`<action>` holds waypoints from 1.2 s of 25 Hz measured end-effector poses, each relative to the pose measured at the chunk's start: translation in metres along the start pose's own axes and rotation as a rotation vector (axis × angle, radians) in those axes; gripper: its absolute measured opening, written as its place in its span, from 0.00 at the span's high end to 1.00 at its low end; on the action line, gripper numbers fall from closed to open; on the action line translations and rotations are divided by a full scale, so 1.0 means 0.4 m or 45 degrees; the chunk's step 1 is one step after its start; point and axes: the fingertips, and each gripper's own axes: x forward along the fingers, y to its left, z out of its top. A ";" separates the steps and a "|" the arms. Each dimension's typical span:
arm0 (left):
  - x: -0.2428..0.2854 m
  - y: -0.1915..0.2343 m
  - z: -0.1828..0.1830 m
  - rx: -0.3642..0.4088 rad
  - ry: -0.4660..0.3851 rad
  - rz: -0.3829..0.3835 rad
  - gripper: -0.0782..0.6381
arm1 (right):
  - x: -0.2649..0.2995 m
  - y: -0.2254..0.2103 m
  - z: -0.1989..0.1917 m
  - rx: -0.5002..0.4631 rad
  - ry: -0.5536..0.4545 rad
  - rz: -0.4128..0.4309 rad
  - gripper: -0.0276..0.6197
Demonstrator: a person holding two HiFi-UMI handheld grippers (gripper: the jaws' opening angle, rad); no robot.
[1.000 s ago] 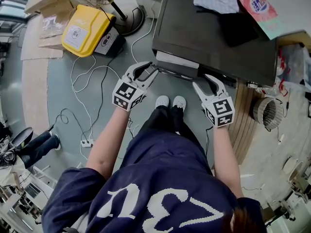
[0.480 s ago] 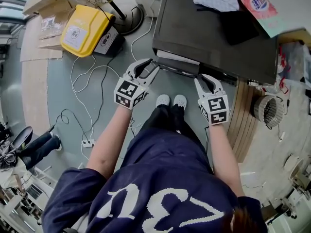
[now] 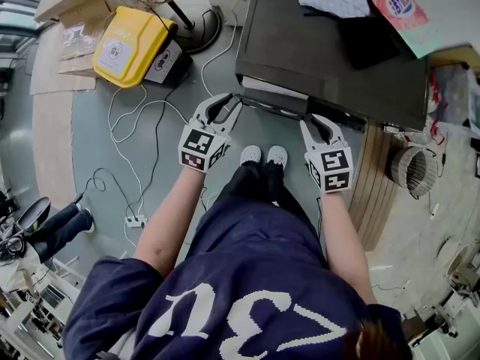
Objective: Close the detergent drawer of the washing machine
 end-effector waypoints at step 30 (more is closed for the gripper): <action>0.045 0.035 0.024 -0.056 0.042 0.132 0.74 | 0.031 -0.035 0.029 0.041 -0.034 -0.059 0.82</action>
